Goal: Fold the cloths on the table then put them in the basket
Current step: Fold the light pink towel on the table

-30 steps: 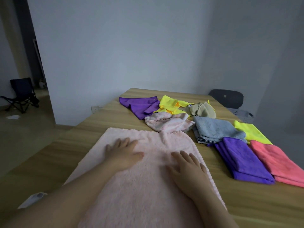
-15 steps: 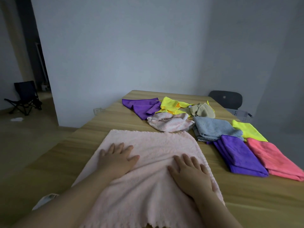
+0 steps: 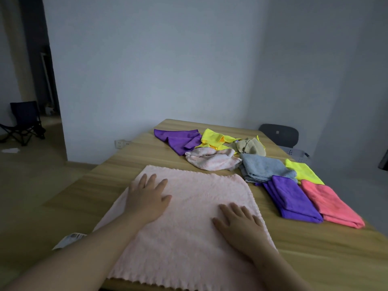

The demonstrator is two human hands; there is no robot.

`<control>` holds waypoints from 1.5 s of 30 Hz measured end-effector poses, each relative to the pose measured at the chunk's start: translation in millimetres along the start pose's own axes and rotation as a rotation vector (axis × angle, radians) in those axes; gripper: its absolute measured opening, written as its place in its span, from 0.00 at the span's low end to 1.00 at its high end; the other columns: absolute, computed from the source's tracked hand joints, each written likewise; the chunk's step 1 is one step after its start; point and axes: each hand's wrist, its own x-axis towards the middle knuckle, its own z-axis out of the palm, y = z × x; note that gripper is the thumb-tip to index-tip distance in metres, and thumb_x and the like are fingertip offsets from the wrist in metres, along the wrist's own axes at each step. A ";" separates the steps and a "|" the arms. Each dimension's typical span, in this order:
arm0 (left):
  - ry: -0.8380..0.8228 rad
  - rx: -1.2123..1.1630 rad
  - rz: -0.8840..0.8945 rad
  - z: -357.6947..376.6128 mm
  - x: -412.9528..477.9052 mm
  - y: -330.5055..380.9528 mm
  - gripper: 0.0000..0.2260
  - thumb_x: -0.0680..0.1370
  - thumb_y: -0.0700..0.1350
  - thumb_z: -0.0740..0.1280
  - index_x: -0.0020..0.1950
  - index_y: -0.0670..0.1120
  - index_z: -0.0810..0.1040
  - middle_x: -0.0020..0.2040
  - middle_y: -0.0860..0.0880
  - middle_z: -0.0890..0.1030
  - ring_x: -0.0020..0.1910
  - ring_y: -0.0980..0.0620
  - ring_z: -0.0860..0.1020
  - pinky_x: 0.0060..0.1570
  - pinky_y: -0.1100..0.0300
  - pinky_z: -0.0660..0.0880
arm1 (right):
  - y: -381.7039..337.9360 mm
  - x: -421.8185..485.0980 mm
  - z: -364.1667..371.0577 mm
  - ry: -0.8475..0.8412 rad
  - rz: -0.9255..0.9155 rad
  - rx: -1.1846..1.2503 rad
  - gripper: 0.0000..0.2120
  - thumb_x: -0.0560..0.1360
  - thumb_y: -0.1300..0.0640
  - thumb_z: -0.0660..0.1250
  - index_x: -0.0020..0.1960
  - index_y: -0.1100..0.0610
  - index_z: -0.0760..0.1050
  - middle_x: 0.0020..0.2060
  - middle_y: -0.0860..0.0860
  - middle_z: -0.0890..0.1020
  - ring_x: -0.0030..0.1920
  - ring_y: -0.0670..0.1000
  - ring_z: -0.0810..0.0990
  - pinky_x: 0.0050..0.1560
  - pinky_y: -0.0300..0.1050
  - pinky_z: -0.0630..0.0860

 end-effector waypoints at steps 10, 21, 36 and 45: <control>-0.209 -0.059 0.078 7.9 7.9 13.1 0.29 0.74 0.70 0.45 0.74 0.64 0.49 0.78 0.55 0.46 0.76 0.48 0.43 0.70 0.40 0.43 | 17.2 60.7 -17.1 0.221 0.061 0.013 0.22 0.79 0.47 0.54 0.72 0.50 0.62 0.74 0.49 0.60 0.73 0.51 0.58 0.69 0.51 0.58; -0.130 -0.068 0.084 16.2 8.2 12.3 0.29 0.74 0.70 0.44 0.74 0.64 0.48 0.78 0.56 0.46 0.76 0.49 0.42 0.70 0.41 0.41 | 27.1 136.2 -22.8 0.239 0.405 0.372 0.17 0.79 0.50 0.53 0.61 0.58 0.70 0.59 0.60 0.75 0.59 0.61 0.74 0.61 0.54 0.70; -0.197 -0.078 0.077 12.2 6.9 10.4 0.29 0.74 0.70 0.45 0.74 0.64 0.46 0.78 0.56 0.44 0.76 0.50 0.41 0.71 0.43 0.39 | 10.5 118.1 -10.1 0.273 0.237 -0.066 0.23 0.75 0.49 0.55 0.70 0.48 0.60 0.70 0.51 0.65 0.68 0.56 0.63 0.64 0.54 0.59; -0.181 -0.099 0.067 10.4 10.7 4.8 0.29 0.74 0.70 0.46 0.74 0.65 0.48 0.78 0.57 0.45 0.76 0.50 0.43 0.71 0.43 0.42 | -9.7 52.7 -17.0 0.248 -0.157 -0.149 0.27 0.78 0.39 0.51 0.75 0.41 0.48 0.76 0.45 0.50 0.76 0.52 0.48 0.72 0.51 0.51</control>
